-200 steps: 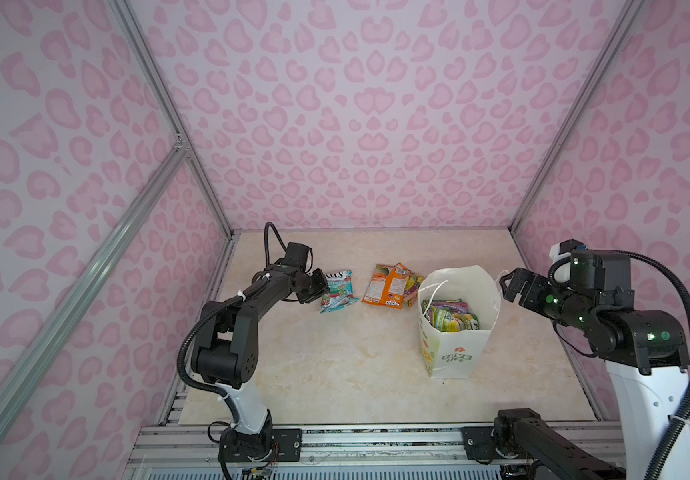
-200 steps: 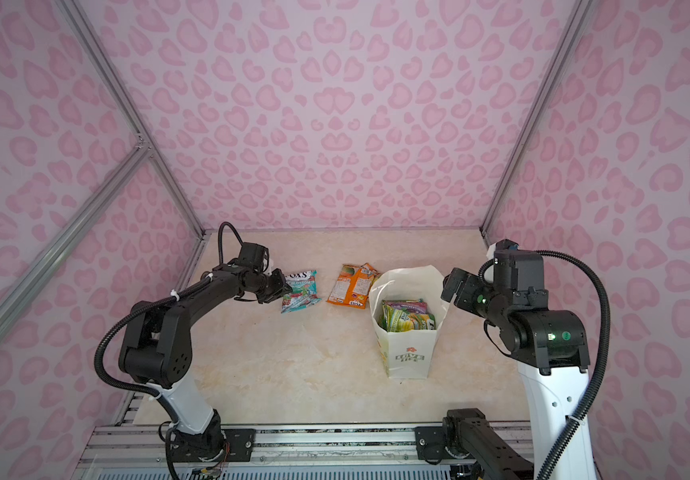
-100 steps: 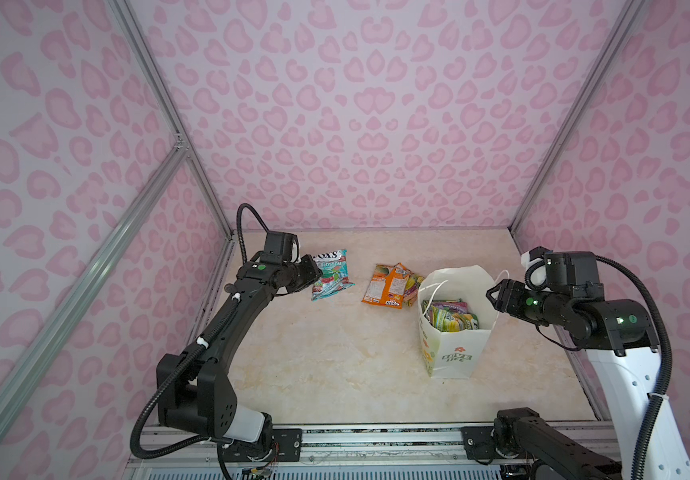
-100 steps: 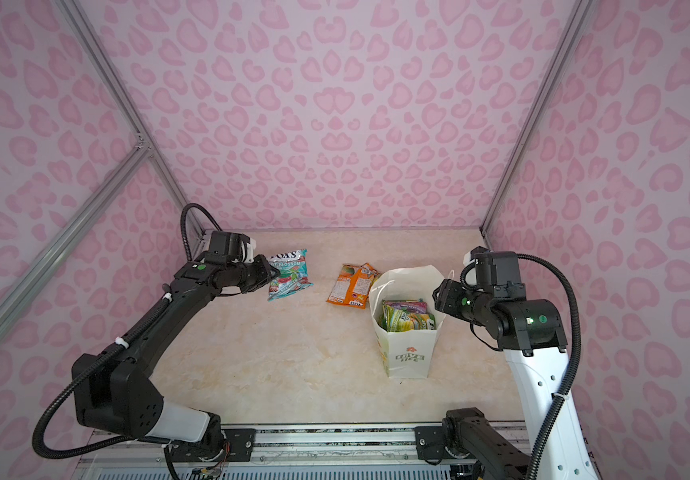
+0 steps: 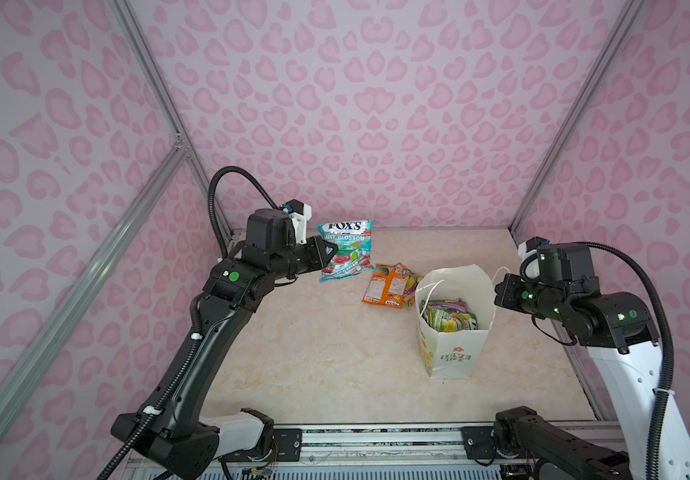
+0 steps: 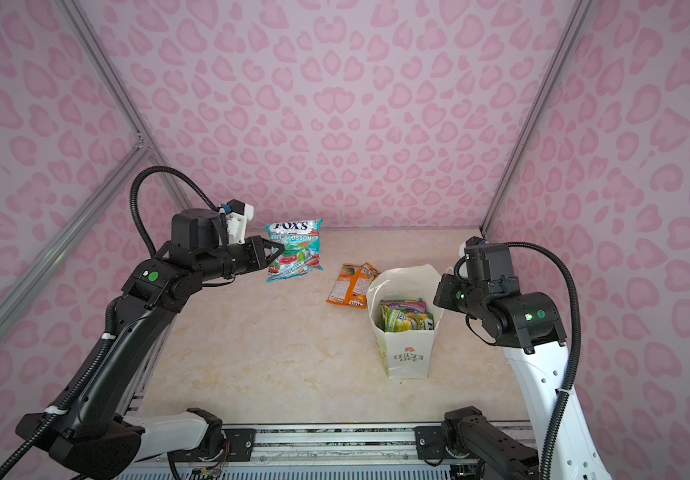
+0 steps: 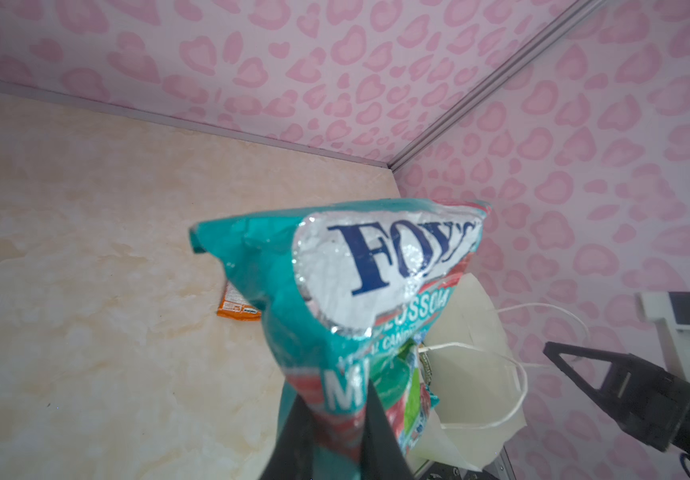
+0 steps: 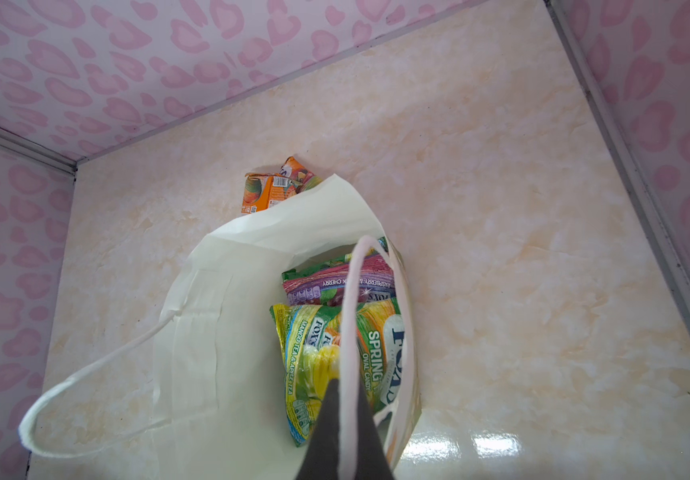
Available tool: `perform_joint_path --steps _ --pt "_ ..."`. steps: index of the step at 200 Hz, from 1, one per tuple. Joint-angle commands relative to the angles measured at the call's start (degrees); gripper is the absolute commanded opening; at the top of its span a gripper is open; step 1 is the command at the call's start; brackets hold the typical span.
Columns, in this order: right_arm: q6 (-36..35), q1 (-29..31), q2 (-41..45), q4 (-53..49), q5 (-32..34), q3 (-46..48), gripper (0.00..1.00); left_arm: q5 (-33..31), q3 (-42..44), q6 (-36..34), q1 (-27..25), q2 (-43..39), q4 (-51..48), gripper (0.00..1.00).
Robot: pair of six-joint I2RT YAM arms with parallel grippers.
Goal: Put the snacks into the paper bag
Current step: 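Carry the teal bag with the left gripper over the paper bag and lower it in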
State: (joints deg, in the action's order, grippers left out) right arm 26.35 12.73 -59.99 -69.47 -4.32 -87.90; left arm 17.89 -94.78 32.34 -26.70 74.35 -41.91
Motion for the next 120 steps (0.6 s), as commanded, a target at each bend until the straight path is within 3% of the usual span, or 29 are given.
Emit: perform_joint_path --steps 1,70,96,120 --pt "-0.2 0.1 0.4 0.6 1.9 -0.3 0.0 -1.3 -5.1 0.1 -5.2 1.9 1.7 0.03" --pt "0.3 0.1 1.7 1.4 0.4 1.4 0.0 -6.5 -29.1 -0.7 -25.6 19.8 -0.4 0.03" --pt "0.3 0.0 2.2 1.3 0.0 1.6 0.0 -10.6 -40.6 -1.8 -30.3 29.1 -5.6 0.03" --pt "0.3 0.0 2.8 1.3 0.2 2.0 0.0 -14.1 -45.2 -1.5 -32.7 35.1 -7.5 0.03"
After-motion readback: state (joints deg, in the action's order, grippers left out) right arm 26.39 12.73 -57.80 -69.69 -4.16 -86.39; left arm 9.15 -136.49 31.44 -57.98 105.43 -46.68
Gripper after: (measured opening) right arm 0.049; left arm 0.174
